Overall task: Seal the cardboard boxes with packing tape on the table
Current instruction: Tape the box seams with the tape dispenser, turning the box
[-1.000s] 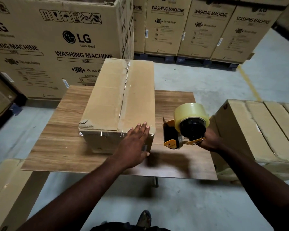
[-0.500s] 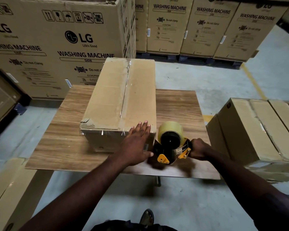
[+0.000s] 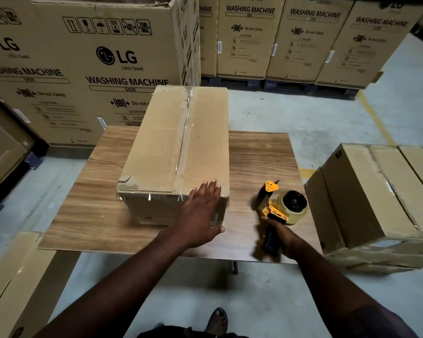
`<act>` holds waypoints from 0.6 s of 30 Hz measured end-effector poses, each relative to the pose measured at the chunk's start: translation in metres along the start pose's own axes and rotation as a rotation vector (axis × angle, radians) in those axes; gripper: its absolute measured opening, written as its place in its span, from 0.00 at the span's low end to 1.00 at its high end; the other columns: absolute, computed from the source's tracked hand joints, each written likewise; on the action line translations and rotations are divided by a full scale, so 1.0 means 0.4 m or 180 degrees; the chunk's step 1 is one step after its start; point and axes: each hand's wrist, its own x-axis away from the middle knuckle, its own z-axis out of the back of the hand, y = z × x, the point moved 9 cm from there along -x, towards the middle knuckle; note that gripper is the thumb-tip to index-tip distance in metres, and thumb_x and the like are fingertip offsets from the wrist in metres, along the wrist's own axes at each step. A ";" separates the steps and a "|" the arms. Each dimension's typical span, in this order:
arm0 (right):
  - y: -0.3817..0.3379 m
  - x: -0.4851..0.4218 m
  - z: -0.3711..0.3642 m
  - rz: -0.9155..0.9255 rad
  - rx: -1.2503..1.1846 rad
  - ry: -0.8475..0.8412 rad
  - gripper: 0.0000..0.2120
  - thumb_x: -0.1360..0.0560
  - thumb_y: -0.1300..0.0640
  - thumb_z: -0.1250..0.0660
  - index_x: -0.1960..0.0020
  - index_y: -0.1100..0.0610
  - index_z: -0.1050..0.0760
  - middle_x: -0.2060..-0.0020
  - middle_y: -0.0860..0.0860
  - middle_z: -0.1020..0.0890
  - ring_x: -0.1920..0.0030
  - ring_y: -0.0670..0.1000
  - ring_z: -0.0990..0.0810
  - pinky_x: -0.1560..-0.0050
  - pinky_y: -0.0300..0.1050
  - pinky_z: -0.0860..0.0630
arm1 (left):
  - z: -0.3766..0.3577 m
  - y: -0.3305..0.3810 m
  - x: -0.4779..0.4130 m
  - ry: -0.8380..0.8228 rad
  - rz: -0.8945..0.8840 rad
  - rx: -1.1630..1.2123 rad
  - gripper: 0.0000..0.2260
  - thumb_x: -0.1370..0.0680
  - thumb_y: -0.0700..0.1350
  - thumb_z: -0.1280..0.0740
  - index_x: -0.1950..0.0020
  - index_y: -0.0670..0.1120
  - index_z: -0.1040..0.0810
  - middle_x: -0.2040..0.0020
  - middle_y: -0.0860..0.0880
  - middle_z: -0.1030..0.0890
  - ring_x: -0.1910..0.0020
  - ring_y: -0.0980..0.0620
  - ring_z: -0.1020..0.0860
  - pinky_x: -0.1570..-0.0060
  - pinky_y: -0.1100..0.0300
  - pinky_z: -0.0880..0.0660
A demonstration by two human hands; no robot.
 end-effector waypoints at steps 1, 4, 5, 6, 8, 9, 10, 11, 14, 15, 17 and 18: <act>-0.008 0.010 0.002 -0.0059 0.0499 0.0040 0.21 0.23 0.38 0.33 0.47 0.56 0.24 0.58 0.57 0.18 0.61 0.57 0.18 0.63 0.46 0.22 | 0.000 0.000 0.001 0.0001 -0.0006 0.0008 0.47 0.22 0.63 0.35 0.18 0.47 0.62 0.19 0.49 0.65 0.20 0.50 0.64 0.24 0.54 0.64; -0.090 0.081 -0.028 0.0229 0.3105 0.0127 0.30 0.20 0.30 0.48 0.54 0.55 0.25 0.52 0.60 0.15 0.56 0.59 0.15 0.57 0.45 0.21 | -0.004 -0.002 0.000 -0.0019 -0.0014 0.0027 0.47 0.22 0.64 0.35 0.18 0.47 0.63 0.21 0.52 0.68 0.22 0.53 0.67 0.23 0.54 0.64; -0.149 0.118 -0.052 0.0640 0.3800 0.0349 0.30 0.19 0.30 0.51 0.58 0.54 0.26 0.51 0.58 0.15 0.53 0.59 0.15 0.53 0.46 0.22 | -0.006 -0.002 -0.002 -0.0002 -0.0022 0.0024 0.47 0.22 0.64 0.35 0.18 0.47 0.62 0.22 0.52 0.68 0.22 0.53 0.67 0.22 0.53 0.63; -0.202 0.145 -0.092 0.1196 0.3994 0.0503 0.30 0.20 0.29 0.51 0.59 0.54 0.27 0.51 0.57 0.15 0.50 0.59 0.16 0.49 0.48 0.23 | -0.008 -0.003 -0.002 0.0006 -0.0034 0.0021 0.47 0.22 0.64 0.35 0.18 0.47 0.62 0.22 0.52 0.68 0.22 0.53 0.66 0.21 0.52 0.62; -0.265 0.204 -0.191 0.2192 0.2857 0.0119 0.32 0.22 0.28 0.49 0.53 0.56 0.25 0.49 0.58 0.17 0.44 0.58 0.19 0.43 0.52 0.25 | -0.010 -0.004 -0.004 0.0029 -0.0057 0.0053 0.47 0.22 0.65 0.35 0.18 0.47 0.61 0.21 0.51 0.67 0.20 0.51 0.64 0.21 0.50 0.59; -0.270 0.221 -0.236 0.2378 0.1974 -0.0218 0.32 0.23 0.28 0.48 0.44 0.54 0.24 0.43 0.55 0.19 0.39 0.55 0.21 0.37 0.52 0.27 | -0.011 -0.006 -0.003 0.0049 -0.0058 0.0085 0.46 0.22 0.65 0.36 0.18 0.47 0.61 0.20 0.51 0.66 0.20 0.51 0.64 0.21 0.51 0.60; -0.261 0.225 -0.281 0.2447 0.1254 -0.0538 0.33 0.23 0.27 0.48 0.34 0.51 0.27 0.35 0.51 0.21 0.32 0.50 0.25 0.32 0.51 0.29 | -0.009 -0.006 -0.003 0.0078 -0.0063 0.0126 0.46 0.22 0.66 0.37 0.18 0.47 0.61 0.20 0.50 0.65 0.20 0.50 0.63 0.21 0.52 0.61; -0.240 0.235 -0.323 0.2465 0.0870 -0.0725 0.35 0.23 0.27 0.49 0.26 0.48 0.33 0.29 0.46 0.26 0.27 0.45 0.30 0.27 0.48 0.33 | -0.008 -0.005 -0.002 0.0102 -0.0072 0.0161 0.45 0.22 0.67 0.38 0.17 0.47 0.60 0.19 0.50 0.64 0.20 0.50 0.63 0.22 0.52 0.62; -0.172 0.244 -0.408 0.2680 0.0516 -0.0655 0.42 0.23 0.27 0.49 0.18 0.51 0.46 0.20 0.43 0.40 0.21 0.41 0.43 0.20 0.45 0.46 | -0.005 -0.005 0.001 0.0059 -0.0084 0.0109 0.45 0.22 0.66 0.39 0.18 0.48 0.61 0.19 0.50 0.64 0.20 0.51 0.64 0.21 0.52 0.61; -0.160 0.255 -0.417 0.2688 0.0445 -0.0547 0.42 0.22 0.27 0.49 0.18 0.51 0.48 0.19 0.43 0.41 0.21 0.40 0.45 0.20 0.44 0.47 | -0.006 -0.006 0.001 0.0033 -0.0088 0.0094 0.45 0.22 0.66 0.39 0.18 0.48 0.61 0.19 0.50 0.64 0.20 0.52 0.64 0.21 0.52 0.61; -0.148 0.251 -0.421 0.2623 0.0128 -0.0511 0.39 0.21 0.30 0.48 0.18 0.51 0.46 0.20 0.44 0.40 0.21 0.40 0.44 0.19 0.46 0.47 | -0.007 -0.010 -0.002 0.0018 -0.0097 0.0156 0.45 0.23 0.70 0.43 0.18 0.49 0.61 0.19 0.51 0.64 0.20 0.53 0.64 0.22 0.54 0.63; -0.152 0.251 -0.420 0.2594 -0.0002 -0.0547 0.38 0.21 0.30 0.48 0.18 0.50 0.45 0.20 0.44 0.40 0.21 0.40 0.43 0.19 0.47 0.48 | -0.009 -0.012 -0.004 0.0008 -0.0095 0.0210 0.46 0.26 0.73 0.48 0.18 0.49 0.61 0.19 0.51 0.64 0.20 0.53 0.64 0.22 0.55 0.64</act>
